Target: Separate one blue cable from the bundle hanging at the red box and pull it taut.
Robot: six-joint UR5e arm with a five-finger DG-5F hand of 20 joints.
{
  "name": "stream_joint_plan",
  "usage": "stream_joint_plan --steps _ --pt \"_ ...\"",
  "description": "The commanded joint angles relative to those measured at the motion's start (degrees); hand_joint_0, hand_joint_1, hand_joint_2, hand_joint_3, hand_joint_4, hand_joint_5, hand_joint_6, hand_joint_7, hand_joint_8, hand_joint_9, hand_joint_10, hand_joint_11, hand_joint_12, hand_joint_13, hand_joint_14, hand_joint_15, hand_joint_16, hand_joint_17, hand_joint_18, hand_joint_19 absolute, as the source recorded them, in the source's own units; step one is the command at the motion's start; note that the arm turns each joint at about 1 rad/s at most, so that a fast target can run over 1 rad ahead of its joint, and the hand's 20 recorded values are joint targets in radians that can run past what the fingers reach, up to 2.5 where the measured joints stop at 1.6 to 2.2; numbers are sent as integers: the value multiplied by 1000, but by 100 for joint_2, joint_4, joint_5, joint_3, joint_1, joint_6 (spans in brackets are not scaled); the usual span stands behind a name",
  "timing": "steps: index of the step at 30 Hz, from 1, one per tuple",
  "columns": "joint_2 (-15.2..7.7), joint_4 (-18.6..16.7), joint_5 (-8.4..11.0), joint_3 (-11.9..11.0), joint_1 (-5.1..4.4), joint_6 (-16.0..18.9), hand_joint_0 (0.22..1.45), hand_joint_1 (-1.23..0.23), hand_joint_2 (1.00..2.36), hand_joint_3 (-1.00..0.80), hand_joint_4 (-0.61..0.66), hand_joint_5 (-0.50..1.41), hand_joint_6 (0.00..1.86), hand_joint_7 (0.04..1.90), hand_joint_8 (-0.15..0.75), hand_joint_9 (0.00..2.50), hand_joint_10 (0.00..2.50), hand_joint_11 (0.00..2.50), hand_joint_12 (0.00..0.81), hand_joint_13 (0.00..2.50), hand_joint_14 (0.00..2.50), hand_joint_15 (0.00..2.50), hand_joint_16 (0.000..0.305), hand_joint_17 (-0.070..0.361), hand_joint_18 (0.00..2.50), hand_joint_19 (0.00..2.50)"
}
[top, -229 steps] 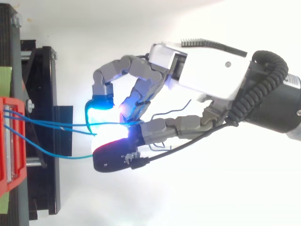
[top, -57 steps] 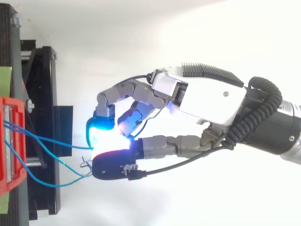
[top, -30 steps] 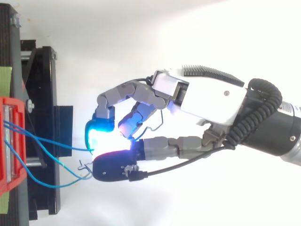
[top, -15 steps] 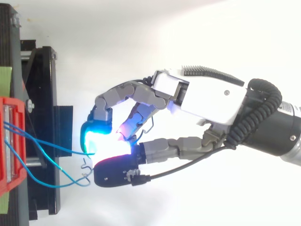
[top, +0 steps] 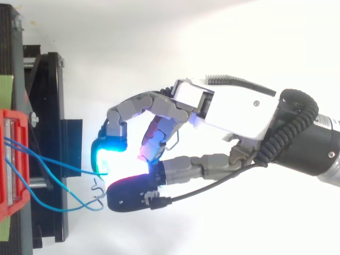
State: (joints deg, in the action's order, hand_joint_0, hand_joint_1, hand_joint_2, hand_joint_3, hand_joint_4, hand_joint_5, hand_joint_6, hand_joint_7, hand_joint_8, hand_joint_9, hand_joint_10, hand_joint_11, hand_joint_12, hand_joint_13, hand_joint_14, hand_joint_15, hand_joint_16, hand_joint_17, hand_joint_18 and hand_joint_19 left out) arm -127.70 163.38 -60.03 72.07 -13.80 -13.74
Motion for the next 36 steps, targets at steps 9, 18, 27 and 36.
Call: stream_joint_plan --steps 9,18,27,36 --pt "0 62 0 0 0 161 756 -874 1022 -240 -272 -196 860 1297 273 1276 23 1404 367 1166 30 953 44 100 868 595" --pt "0 62 0 0 0 161 771 -845 1035 -48 -445 -174 880 1732 247 1421 25 1472 343 1274 31 1016 41 92 863 640" --pt "0 62 -9 0 0 170 782 -830 1035 -52 -442 -176 884 1756 255 1443 27 1512 346 1330 31 1110 40 90 876 642" --pt "0 142 -9 0 0 381 802 -807 1034 -87 -333 -185 896 1750 254 1448 26 1540 348 1350 29 1153 40 90 862 681"
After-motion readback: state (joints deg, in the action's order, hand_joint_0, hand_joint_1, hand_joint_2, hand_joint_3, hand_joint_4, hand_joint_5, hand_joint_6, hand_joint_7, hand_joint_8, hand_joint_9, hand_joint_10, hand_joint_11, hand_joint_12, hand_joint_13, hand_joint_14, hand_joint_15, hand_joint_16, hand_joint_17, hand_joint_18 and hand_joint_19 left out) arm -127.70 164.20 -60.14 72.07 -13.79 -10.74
